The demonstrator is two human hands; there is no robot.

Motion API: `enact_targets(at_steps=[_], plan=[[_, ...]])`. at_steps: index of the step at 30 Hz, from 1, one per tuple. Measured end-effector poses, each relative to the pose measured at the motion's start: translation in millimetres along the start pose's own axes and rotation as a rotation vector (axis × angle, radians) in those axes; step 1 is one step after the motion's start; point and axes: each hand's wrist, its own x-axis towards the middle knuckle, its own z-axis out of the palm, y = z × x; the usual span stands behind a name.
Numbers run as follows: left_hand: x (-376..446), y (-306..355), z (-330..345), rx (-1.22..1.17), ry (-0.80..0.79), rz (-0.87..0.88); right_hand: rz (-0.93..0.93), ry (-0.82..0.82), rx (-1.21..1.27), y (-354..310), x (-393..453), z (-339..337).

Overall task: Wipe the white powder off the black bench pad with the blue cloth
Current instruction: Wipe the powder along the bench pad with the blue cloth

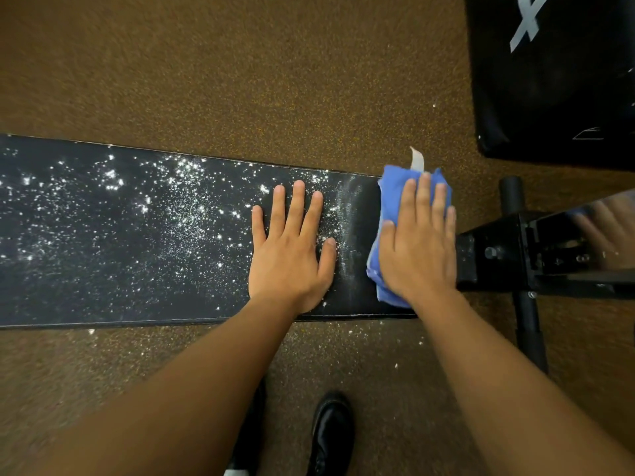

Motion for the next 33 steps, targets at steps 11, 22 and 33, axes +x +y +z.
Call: enact_targets(at_steps=[11,22,33], plan=[[-0.3,-0.1,0.2,-0.006,-0.006,-0.001,-0.183,-0.063,0.001,15.8,-59.4,4.1],[0.9,-0.6,2.0,0.001,-0.005,-0.002,-0.231,-0.051,-0.007,-30.9,-29.0,5.8],[0.2,-0.1,1.1,-0.008,-0.003,-0.004,0.007,-0.006,0.021,-10.9,6.8,1.2]])
